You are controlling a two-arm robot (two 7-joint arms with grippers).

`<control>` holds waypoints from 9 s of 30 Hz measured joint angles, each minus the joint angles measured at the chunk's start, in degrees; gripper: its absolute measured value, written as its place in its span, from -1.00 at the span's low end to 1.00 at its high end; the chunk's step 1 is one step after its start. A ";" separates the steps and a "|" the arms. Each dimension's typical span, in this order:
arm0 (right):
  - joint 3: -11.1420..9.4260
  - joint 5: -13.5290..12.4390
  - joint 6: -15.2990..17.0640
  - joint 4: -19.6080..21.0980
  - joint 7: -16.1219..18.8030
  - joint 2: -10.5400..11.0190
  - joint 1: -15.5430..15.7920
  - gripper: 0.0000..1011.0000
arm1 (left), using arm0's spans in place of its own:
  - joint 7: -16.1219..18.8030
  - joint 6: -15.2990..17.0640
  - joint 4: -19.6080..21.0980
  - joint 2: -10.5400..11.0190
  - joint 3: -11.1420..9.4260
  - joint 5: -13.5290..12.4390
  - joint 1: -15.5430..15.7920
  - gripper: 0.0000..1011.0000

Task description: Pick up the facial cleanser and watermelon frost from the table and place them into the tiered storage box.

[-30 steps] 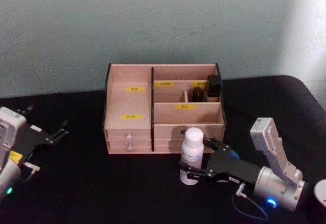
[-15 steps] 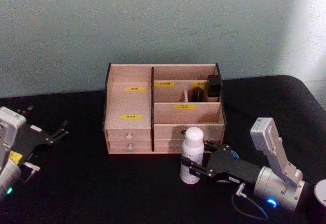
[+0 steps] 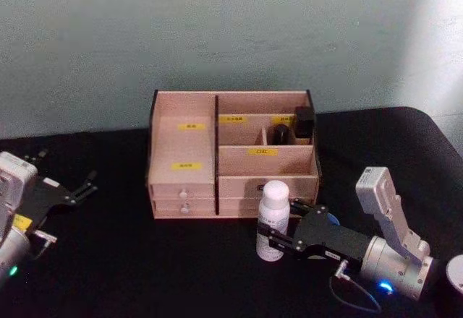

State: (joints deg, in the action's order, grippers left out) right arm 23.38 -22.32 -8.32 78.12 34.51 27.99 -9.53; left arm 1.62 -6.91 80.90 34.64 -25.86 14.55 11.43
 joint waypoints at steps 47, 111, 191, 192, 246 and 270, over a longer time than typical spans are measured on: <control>-1.53 -3.50 -2.12 -2.79 -1.71 -4.00 -11.72 0.18 | 0.00 0.00 0.00 0.00 0.00 0.00 0.00 0.98; -0.33 2.59 -4.19 -29.11 1.21 -14.20 -27.65 0.18 | 0.00 0.00 0.00 0.00 0.00 0.00 0.00 0.98; -1.77 2.69 1.81 -18.05 -1.55 -11.02 -22.33 0.98 | 0.00 0.00 0.00 0.00 0.00 0.00 0.00 0.98; -2.04 2.26 2.28 -16.51 -1.68 -10.50 -21.53 0.98 | 0.00 0.00 0.00 0.00 0.00 0.00 0.00 0.98; -6.93 -7.44 12.33 14.70 -3.52 13.22 8.19 0.98 | 0.00 0.00 0.00 0.00 0.00 0.00 0.00 0.98; -3.97 -5.85 16.56 10.79 -4.11 12.06 5.26 0.98 | -0.01 0.00 0.00 0.00 0.00 0.00 0.00 0.98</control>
State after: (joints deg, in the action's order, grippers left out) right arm 19.41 -28.17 8.24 88.91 30.40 40.05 -4.27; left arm 1.62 -6.91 80.90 34.64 -25.86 14.55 11.43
